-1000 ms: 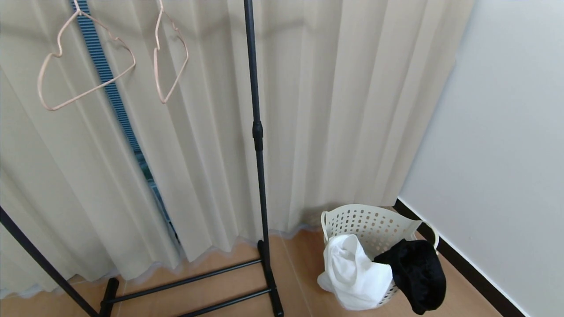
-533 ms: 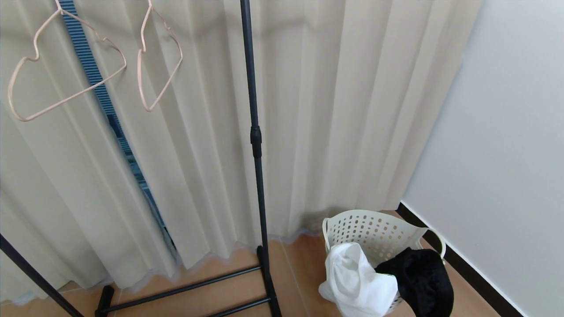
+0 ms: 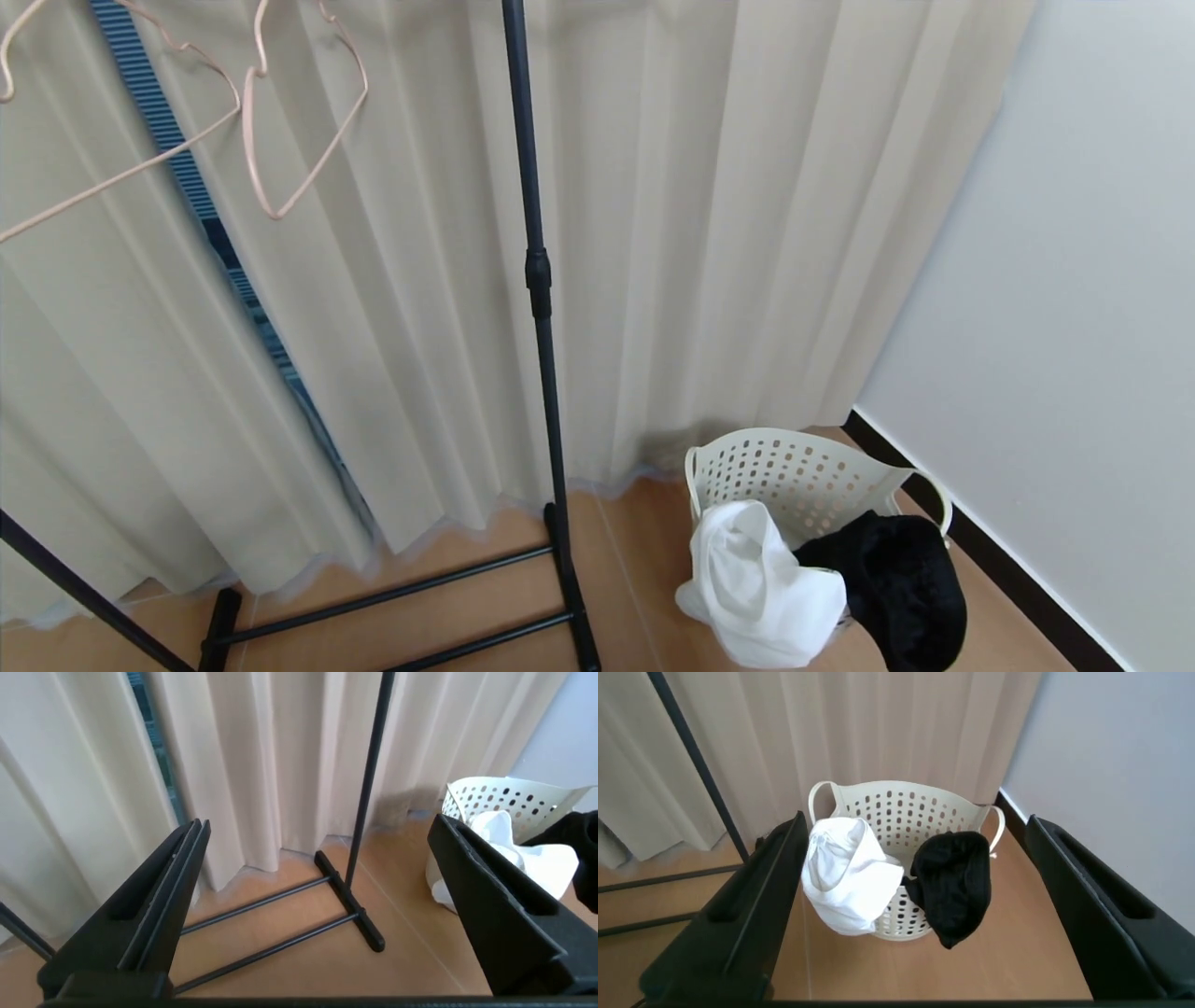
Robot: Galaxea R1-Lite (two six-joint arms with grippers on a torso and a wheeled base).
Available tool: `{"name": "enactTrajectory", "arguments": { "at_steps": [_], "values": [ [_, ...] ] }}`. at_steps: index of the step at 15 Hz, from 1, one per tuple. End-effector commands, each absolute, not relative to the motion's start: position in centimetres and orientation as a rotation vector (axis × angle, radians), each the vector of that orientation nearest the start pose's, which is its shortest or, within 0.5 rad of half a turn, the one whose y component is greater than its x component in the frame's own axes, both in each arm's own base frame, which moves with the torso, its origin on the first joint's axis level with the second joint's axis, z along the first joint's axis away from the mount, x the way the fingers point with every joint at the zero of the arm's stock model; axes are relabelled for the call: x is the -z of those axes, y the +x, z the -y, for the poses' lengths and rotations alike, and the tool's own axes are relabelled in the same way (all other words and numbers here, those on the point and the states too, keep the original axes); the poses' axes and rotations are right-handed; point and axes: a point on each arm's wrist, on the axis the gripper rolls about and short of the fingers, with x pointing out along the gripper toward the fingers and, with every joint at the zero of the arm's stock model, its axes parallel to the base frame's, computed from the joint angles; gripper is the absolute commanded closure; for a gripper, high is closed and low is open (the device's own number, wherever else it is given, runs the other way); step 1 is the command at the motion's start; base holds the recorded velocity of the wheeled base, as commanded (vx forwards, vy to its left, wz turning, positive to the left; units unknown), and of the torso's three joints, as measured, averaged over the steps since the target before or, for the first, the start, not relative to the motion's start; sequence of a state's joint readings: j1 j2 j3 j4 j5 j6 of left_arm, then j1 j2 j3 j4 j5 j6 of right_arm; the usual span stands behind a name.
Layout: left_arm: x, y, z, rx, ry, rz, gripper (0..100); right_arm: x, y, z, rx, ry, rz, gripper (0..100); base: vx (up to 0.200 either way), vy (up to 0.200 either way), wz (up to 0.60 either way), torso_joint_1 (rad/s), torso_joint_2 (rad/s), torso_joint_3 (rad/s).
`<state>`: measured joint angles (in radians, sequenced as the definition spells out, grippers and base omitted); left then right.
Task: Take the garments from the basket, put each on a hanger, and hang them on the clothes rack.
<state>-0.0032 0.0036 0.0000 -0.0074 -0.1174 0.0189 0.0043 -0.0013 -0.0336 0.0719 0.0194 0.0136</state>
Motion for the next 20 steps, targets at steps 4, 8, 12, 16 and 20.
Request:
{"name": "enactTrajectory", "arguments": {
  "at_steps": [4,8,12,16,20],
  "values": [
    [-7.64,-2.26,0.26,0.121,0.019,0.004,0,-7.74,-2.55,-0.03,-0.024,0.014,-0.039,0,0.000,0.000,0.00,0.002,0.00,-0.195],
    [-7.64,-2.26,0.26,0.121,0.019,0.004,0,-7.74,-2.55,-0.03,-0.024,0.014,-0.039,0,0.000,0.000,0.00,0.001,0.00,-0.196],
    [-7.64,-2.26,0.25,0.120,0.019,0.004,0,-7.74,-2.55,-0.03,-0.024,0.014,-0.039,0,0.000,0.000,0.00,0.005,0.00,-0.200],
    [-7.64,-2.26,0.26,0.121,0.019,0.004,0,-7.74,-2.55,-0.03,-0.024,0.014,-0.039,0,0.000,0.000,0.00,0.002,0.00,-0.196],
    [-7.64,-2.26,0.26,0.121,0.019,0.004,0,-7.74,-2.55,-0.03,-0.024,0.011,-0.038,0,0.000,0.000,0.00,0.002,0.00,-0.201]
  ]
}}
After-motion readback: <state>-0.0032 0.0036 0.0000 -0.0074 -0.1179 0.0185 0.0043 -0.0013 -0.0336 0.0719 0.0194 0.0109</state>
